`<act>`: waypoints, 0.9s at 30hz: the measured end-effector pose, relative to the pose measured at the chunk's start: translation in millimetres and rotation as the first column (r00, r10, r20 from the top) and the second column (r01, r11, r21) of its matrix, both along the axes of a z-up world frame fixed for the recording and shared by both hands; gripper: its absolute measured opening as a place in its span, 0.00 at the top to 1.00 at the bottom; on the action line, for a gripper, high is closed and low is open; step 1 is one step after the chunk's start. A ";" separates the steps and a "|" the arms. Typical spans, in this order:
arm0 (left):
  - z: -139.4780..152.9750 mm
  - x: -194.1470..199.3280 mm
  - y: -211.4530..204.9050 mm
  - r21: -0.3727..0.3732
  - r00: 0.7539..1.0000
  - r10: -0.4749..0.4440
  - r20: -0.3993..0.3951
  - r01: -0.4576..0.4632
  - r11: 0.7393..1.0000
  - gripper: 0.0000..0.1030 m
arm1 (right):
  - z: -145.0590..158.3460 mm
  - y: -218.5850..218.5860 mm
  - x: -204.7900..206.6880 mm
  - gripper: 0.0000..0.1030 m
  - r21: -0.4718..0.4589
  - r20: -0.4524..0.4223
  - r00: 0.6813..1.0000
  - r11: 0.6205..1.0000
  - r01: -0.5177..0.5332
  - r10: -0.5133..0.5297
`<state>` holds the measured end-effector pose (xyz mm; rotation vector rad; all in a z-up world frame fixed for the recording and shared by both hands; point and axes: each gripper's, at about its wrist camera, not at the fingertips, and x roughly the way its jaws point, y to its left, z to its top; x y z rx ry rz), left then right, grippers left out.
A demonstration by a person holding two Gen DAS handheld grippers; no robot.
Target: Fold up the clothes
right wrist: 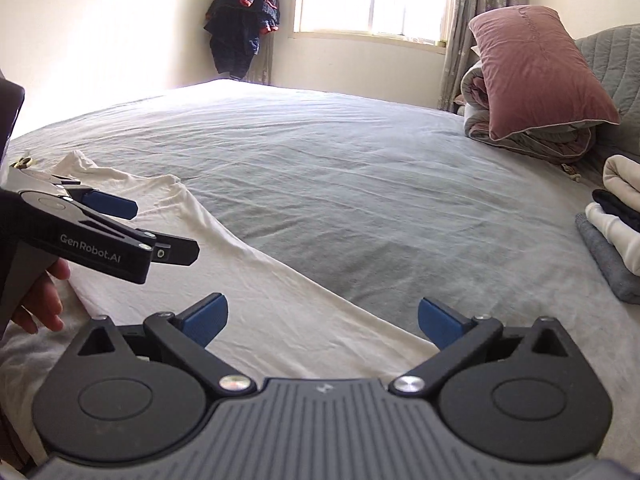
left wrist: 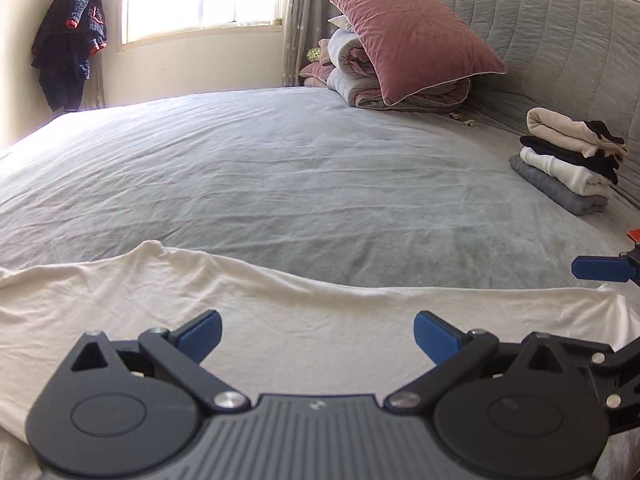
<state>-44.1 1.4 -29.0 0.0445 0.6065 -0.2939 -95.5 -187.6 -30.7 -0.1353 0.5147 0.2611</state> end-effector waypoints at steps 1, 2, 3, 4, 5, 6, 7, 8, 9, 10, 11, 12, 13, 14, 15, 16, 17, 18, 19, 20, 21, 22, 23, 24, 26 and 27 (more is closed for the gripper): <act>-2.6 -1.8 6.1 -0.017 1.000 0.001 -0.004 -0.002 1.000 0.01 | -1.9 5.9 0.1 0.00 0.005 0.004 1.000 1.000 -0.029 0.029; -5.6 -3.8 12.7 -0.038 1.000 0.001 -0.008 -0.002 0.999 0.01 | -4.3 10.4 0.6 0.00 0.008 0.000 0.999 0.999 -0.054 0.054; -8.9 -4.6 17.4 -0.053 1.000 0.005 -0.020 -0.006 0.999 0.01 | -6.8 14.8 1.1 0.00 0.010 -0.005 0.997 0.997 -0.078 0.078; -12.3 -5.4 20.5 -0.060 1.000 0.004 -0.028 -0.005 0.998 0.01 | -9.4 18.7 1.9 0.00 0.011 -0.016 0.995 0.995 -0.097 0.097; -15.5 -6.4 23.2 -0.064 0.999 0.001 -0.033 -0.003 0.998 0.01 | -12.9 20.4 2.2 0.00 0.008 -0.028 0.994 0.994 -0.107 0.108; -18.7 -7.4 25.8 -0.068 0.999 -0.002 -0.039 -0.001 0.998 0.01 | -16.3 21.8 2.5 0.00 0.006 -0.041 0.992 0.993 -0.117 0.117; -20.9 -9.4 25.9 -0.060 0.999 -0.010 -0.034 0.008 0.998 0.01 | -20.9 22.1 2.5 0.00 0.000 -0.060 0.991 0.993 -0.120 0.119; -22.7 -11.8 25.0 -0.047 0.999 -0.020 -0.026 0.019 0.999 0.01 | -24.1 20.0 1.7 0.00 0.007 -0.073 0.990 0.993 -0.118 0.118; -24.5 -14.1 24.1 -0.033 0.999 -0.030 -0.017 0.029 0.999 0.01 | -27.1 17.6 0.9 0.00 0.015 -0.084 0.989 0.993 -0.117 0.117; -26.2 -16.2 22.7 -0.018 0.999 -0.036 -0.009 0.036 0.999 0.01 | -27.5 14.0 0.5 0.00 0.036 -0.086 0.989 0.993 -0.114 0.116; -27.7 -18.3 21.2 -0.003 0.999 -0.040 -0.002 0.040 0.999 0.01 | -27.4 8.8 -0.4 0.00 0.065 -0.091 0.989 0.992 -0.111 0.117; -29.3 -20.3 19.7 0.012 0.999 -0.045 0.006 0.045 0.999 0.01 | -27.1 4.5 -1.3 0.00 0.078 -0.095 0.989 0.991 -0.109 0.116; -29.9 -20.9 18.8 0.020 0.999 -0.047 0.009 0.047 0.999 0.01 | -26.7 0.2 -2.3 0.00 0.091 -0.098 0.989 0.990 -0.106 0.115; -30.1 -20.3 19.2 0.019 0.999 -0.048 0.007 0.048 0.999 0.00 | -27.5 -4.3 -4.9 0.00 0.091 -0.097 0.989 0.990 -0.105 0.114; -30.2 -19.5 20.0 0.015 0.999 -0.048 0.004 0.048 0.999 0.00 | -28.3 -8.8 -7.5 0.00 0.090 -0.096 0.989 0.990 -0.104 0.113; -30.3 -19.0 21.0 0.010 0.999 -0.048 0.002 0.048 0.999 0.00 | -28.9 -12.4 -10.1 0.00 0.091 -0.094 0.989 0.990 -0.103 0.112; -30.7 -18.9 21.9 0.005 0.999 -0.049 0.001 0.049 0.999 0.00 | -29.4 -16.0 -12.6 0.00 0.092 -0.092 0.990 0.990 -0.102 0.110; -31.2 -18.9 22.8 0.001 0.999 -0.050 0.001 0.050 0.999 0.00 | -29.7 -20.8 -15.7 0.00 0.096 -0.092 0.990 0.990 -0.102 0.111; -31.7 -18.9 23.7 -0.004 0.999 -0.052 0.002 0.052 0.999 0.00 | -30.0 -24.8 -19.1 0.00 0.093 -0.090 0.989 0.990 -0.106 0.114; -31.9 -19.1 24.0 -0.006 0.999 -0.052 0.002 0.052 0.999 0.00 | -30.3 -28.8 -22.5 0.00 0.090 -0.088 0.989 0.990 -0.110 0.118; -32.0 -19.4 24.2 -0.008 0.999 -0.052 0.002 0.052 0.999 0.00 | -30.8 -33.3 -26.2 0.00 0.080 -0.084 0.989 0.990 -0.116 0.123; -32.0 -19.5 24.2 -0.009 0.999 -0.052 0.002 0.052 0.999 0.00 | -31.2 -37.0 -30.0 0.00 0.071 -0.081 0.989 0.990 -0.122 0.127; -32.0 -19.5 24.1 -0.009 0.999 -0.052 0.003 0.052 0.999 0.00 | -31.8 -41.5 -34.6 0.00 0.058 -0.079 0.989 0.991 -0.124 0.128; -32.1 -19.6 23.8 -0.008 0.999 -0.052 0.003 0.052 0.999 0.00 | -32.4 -46.1 -39.3 0.00 0.045 -0.077 0.989 0.991 -0.126 0.129; -32.1 -19.5 23.4 -0.007 0.999 -0.052 0.003 0.052 0.999 0.00 | -32.5 -54.7 -47.7 0.00 0.023 -0.075 0.990 0.992 -0.122 0.123; -32.2 -19.4 23.3 -0.007 0.999 -0.052 0.003 0.052 0.999 0.00 | -31.9 -58.6 -51.2 0.00 0.014 -0.077 0.990 0.993 -0.115 0.116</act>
